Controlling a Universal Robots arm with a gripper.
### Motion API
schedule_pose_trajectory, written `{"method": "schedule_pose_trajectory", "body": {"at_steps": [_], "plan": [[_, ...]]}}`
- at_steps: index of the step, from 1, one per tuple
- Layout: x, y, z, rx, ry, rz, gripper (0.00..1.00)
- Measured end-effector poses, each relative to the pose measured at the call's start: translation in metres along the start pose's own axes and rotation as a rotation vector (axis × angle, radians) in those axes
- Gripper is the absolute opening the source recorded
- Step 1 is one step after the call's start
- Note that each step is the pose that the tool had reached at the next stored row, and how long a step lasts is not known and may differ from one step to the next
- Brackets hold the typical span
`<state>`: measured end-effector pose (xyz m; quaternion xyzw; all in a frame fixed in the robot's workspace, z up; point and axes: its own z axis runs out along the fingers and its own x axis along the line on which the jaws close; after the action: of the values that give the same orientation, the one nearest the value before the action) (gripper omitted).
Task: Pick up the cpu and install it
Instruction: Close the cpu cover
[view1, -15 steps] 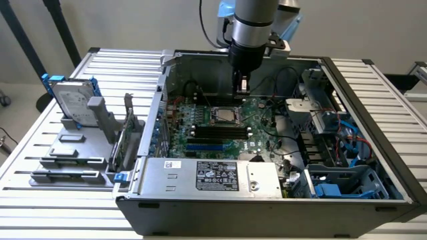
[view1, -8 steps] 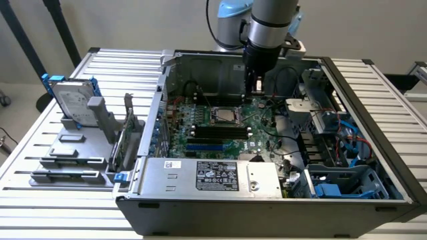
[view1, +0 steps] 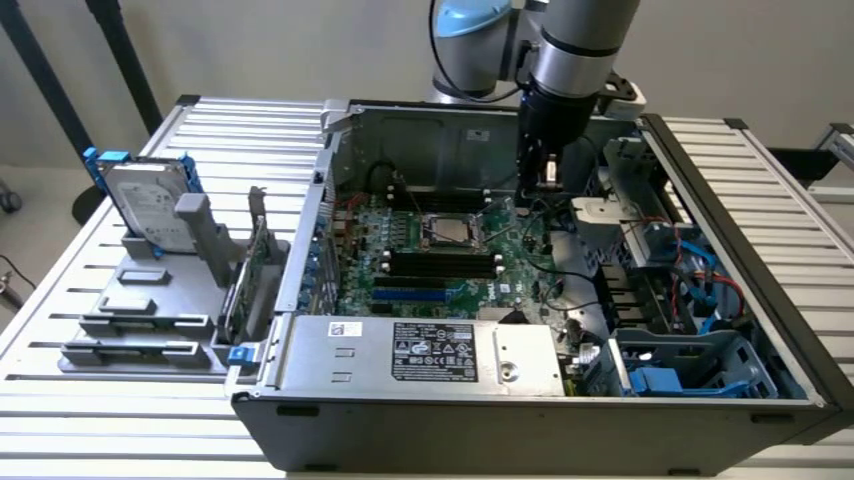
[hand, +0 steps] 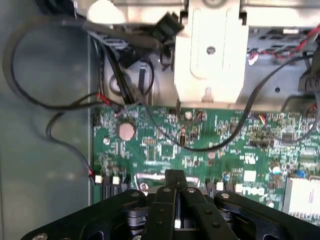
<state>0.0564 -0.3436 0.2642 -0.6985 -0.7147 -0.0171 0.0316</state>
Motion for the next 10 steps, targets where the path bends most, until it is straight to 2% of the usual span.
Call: {"method": "schedule_pose_trajectory", "body": {"at_steps": [4,10], "plan": [[0.000,0.0140,0.0001,0.0001,0.0040,-0.003,0.11],[0.002,0.0173,0.0086,0.0010,0.0045,-0.005,0.11]]}}
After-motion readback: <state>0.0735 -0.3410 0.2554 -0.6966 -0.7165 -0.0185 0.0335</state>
